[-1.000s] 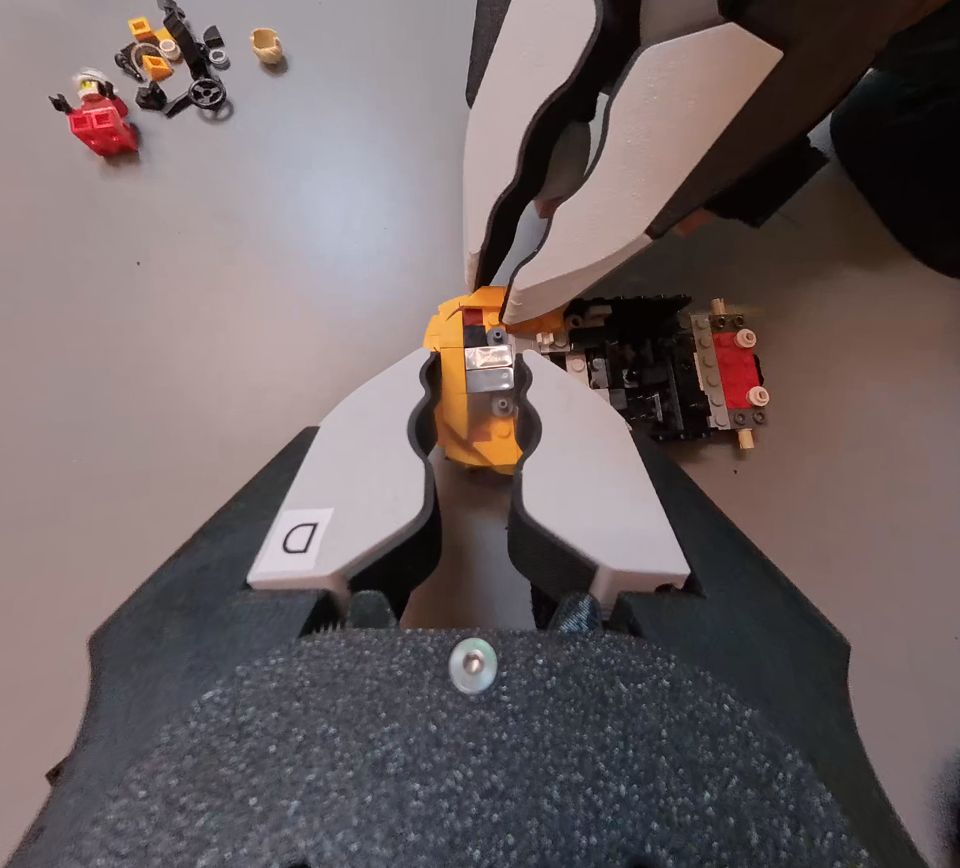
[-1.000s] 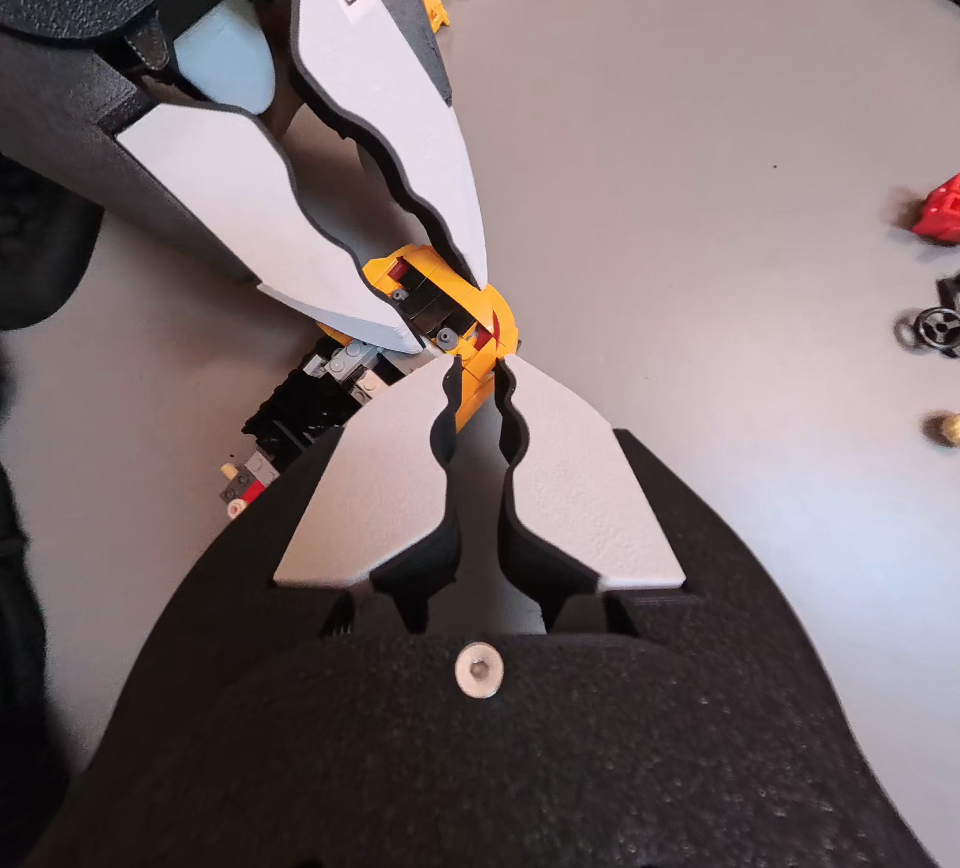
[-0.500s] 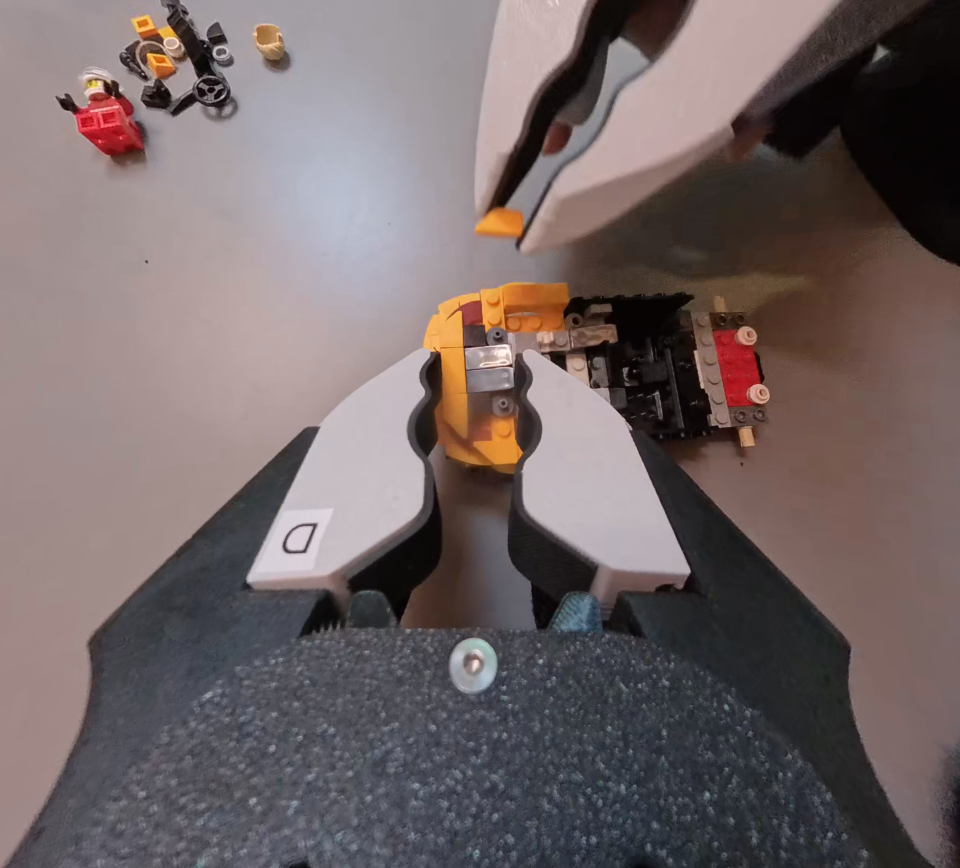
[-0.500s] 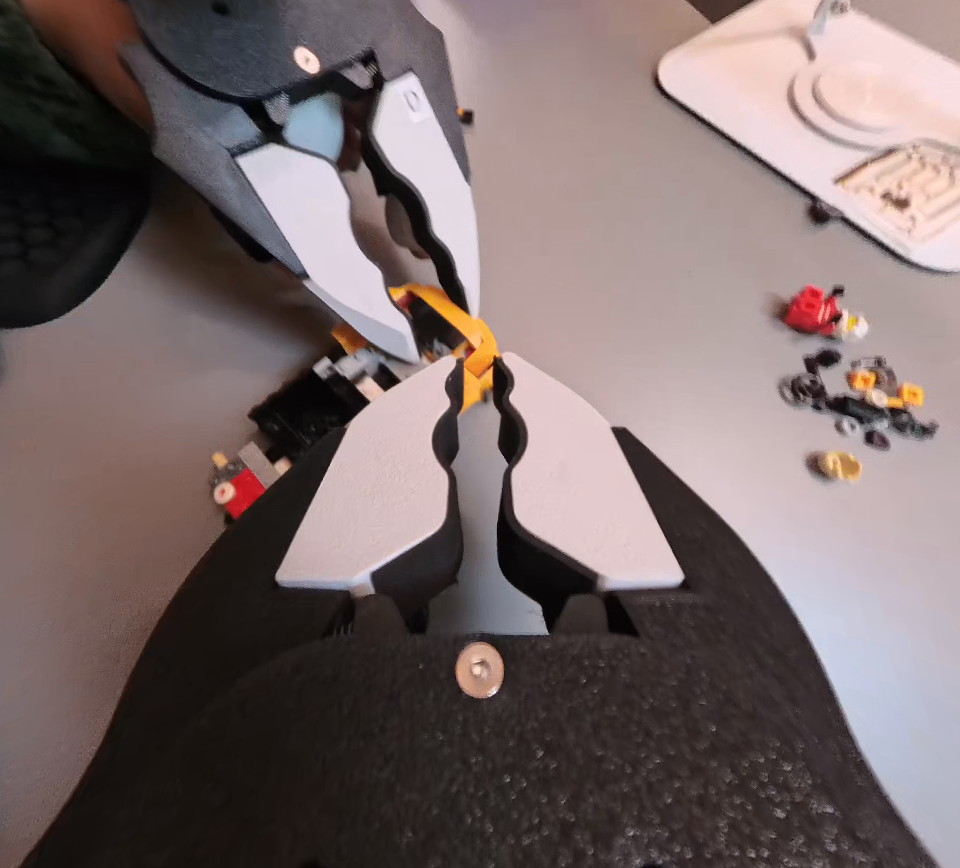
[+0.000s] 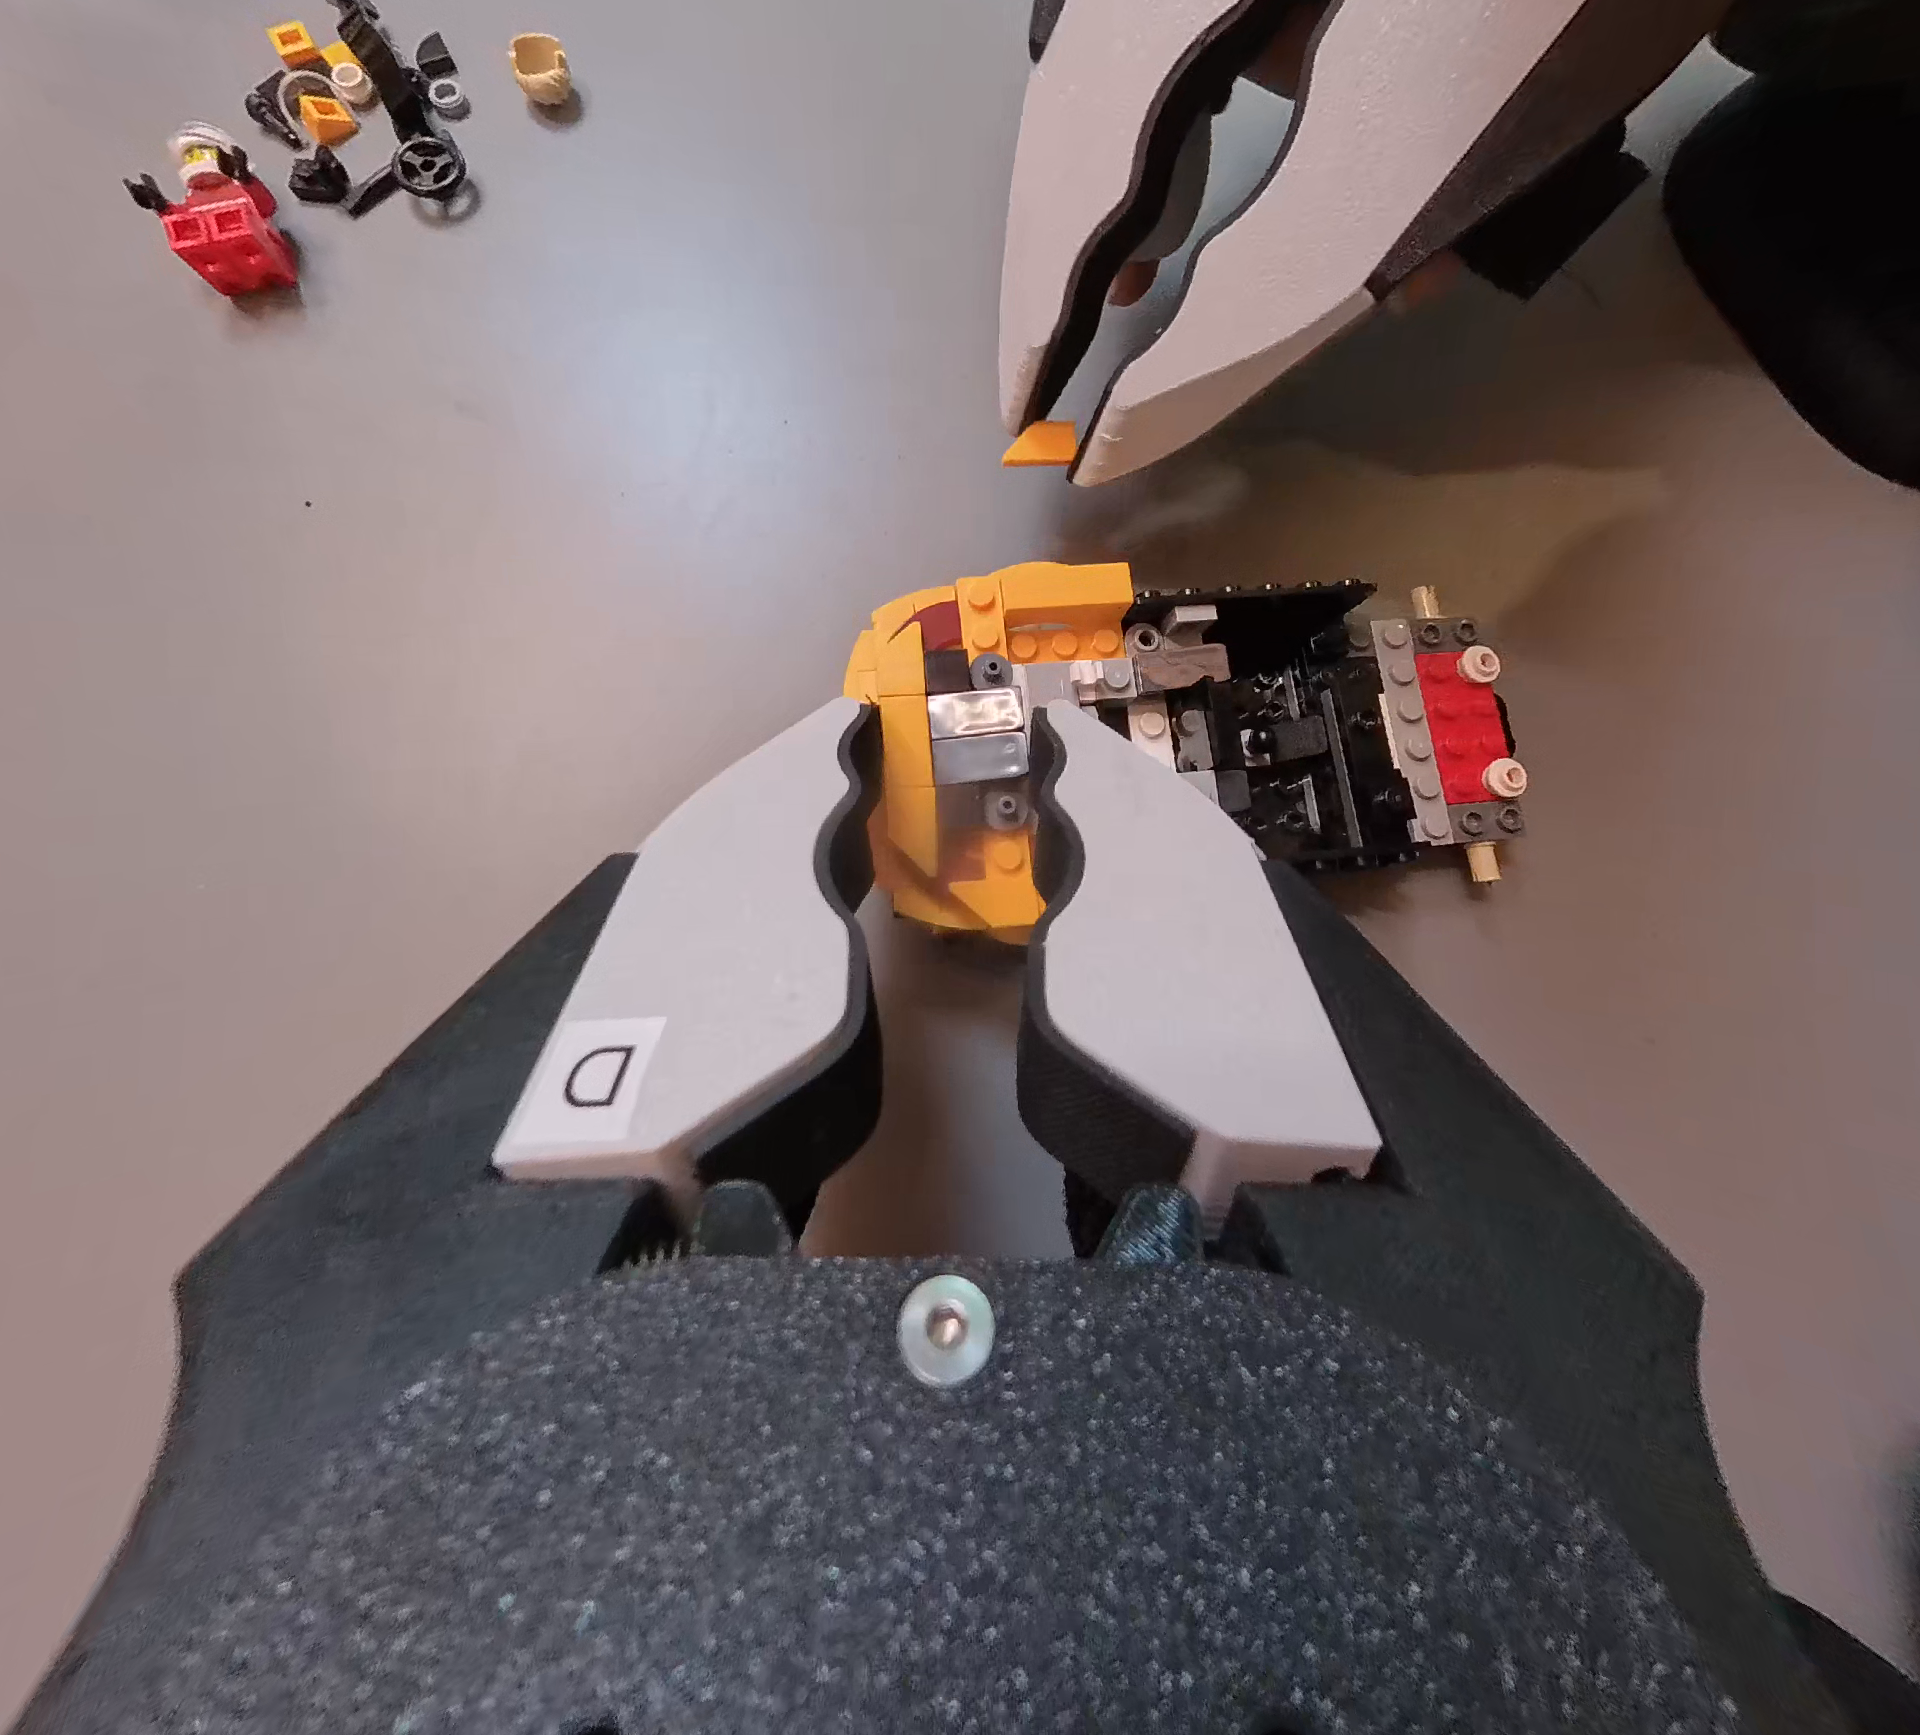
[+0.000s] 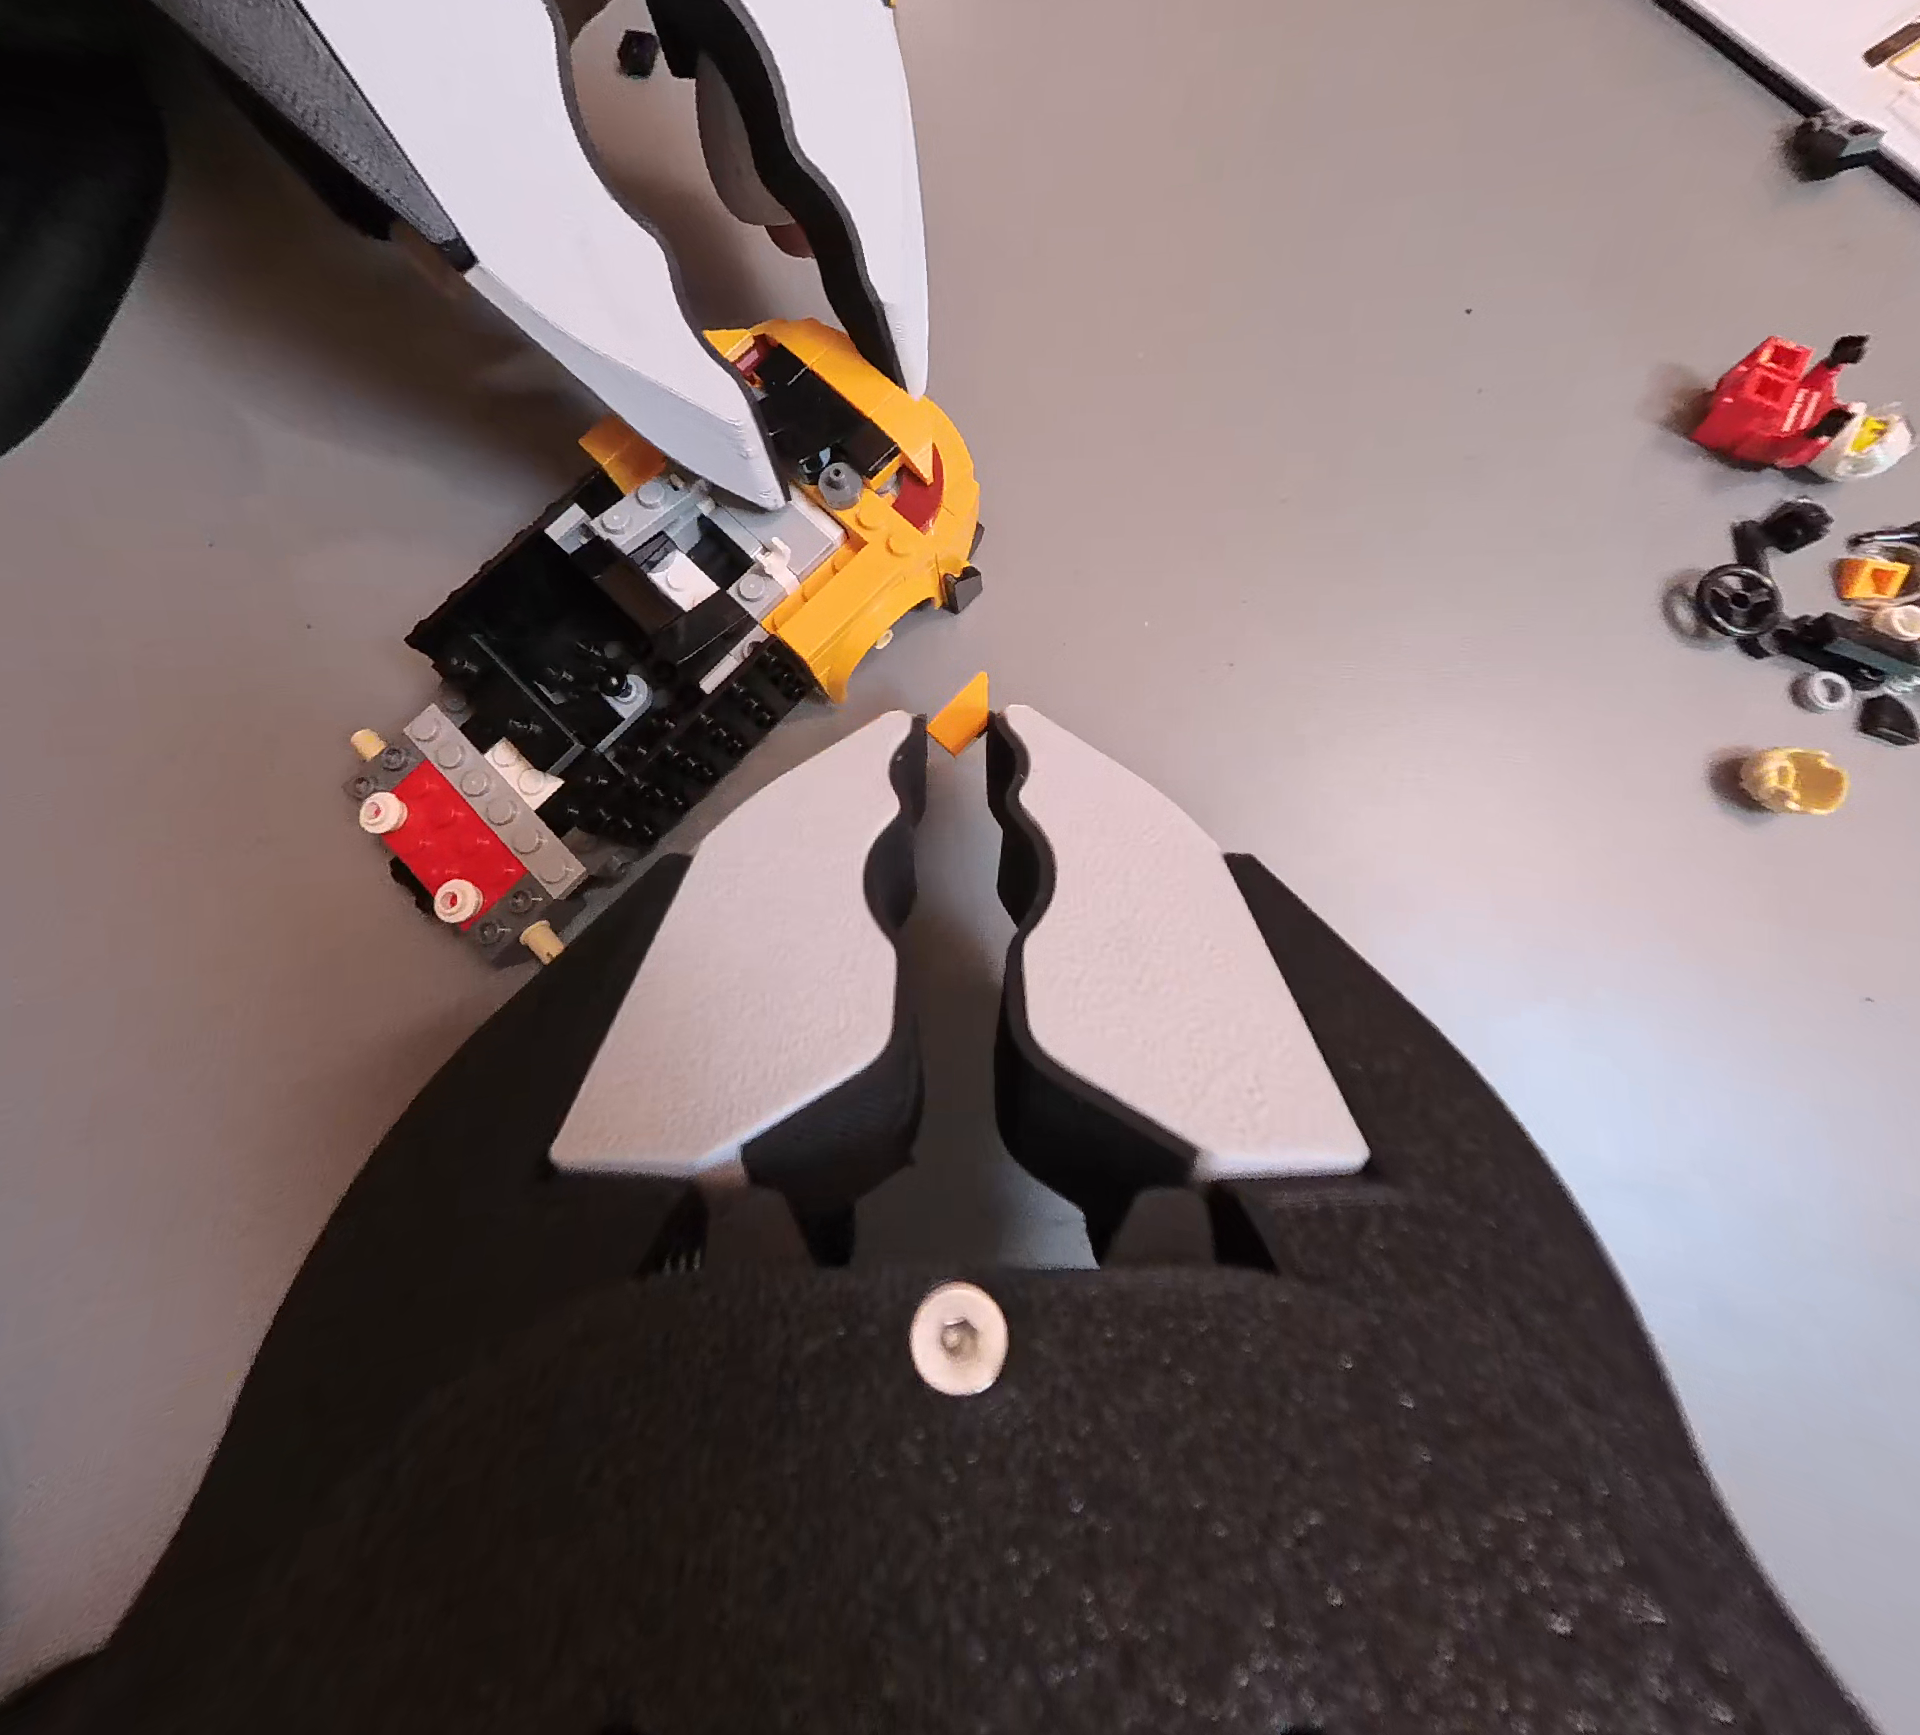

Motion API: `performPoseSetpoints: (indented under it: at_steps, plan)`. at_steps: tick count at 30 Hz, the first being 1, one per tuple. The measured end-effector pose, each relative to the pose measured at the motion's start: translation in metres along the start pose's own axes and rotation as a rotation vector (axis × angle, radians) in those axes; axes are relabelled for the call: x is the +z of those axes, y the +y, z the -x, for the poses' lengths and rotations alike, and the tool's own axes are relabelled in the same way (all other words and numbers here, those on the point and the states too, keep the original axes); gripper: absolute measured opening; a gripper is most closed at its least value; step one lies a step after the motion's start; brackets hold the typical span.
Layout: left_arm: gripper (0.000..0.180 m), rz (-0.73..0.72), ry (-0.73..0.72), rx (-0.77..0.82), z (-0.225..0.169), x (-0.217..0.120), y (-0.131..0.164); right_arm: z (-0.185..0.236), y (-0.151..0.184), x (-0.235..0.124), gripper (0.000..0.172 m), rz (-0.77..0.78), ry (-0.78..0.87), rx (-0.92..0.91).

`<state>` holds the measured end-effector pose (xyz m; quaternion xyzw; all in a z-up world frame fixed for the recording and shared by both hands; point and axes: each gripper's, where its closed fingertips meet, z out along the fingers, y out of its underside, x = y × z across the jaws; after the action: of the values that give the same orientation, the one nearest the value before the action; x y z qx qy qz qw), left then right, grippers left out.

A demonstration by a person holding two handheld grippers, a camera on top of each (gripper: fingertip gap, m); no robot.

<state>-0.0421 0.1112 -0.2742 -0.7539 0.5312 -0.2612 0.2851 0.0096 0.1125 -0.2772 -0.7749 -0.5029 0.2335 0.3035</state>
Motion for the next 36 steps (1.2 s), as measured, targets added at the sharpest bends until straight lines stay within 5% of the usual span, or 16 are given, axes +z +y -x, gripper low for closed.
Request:
performPoseSetpoints:
  at_steps: [13, 20, 30, 36]
  plan:
    - [0.027, -0.004, 0.0, 0.011, -0.001, 0.0, 0.001, -0.017, 0.001, 0.008, 0.031, 0.006, 0.037, 0.02]
    - [0.027, 0.008, -0.016, 0.007, -0.001, 0.0, 0.001, 0.016, -0.026, -0.004, 0.028, -0.024, -0.082, 0.173]
    - [0.026, 0.086, 0.012, -0.053, -0.01, -0.009, 0.005, 0.029, -0.02, 0.019, 0.018, 0.083, 0.08, 0.227]
    - [0.043, 0.06, -0.017, 0.038, -0.007, -0.004, 0.002, 0.026, -0.021, 0.021, 0.014, 0.12, 0.122, 0.168]
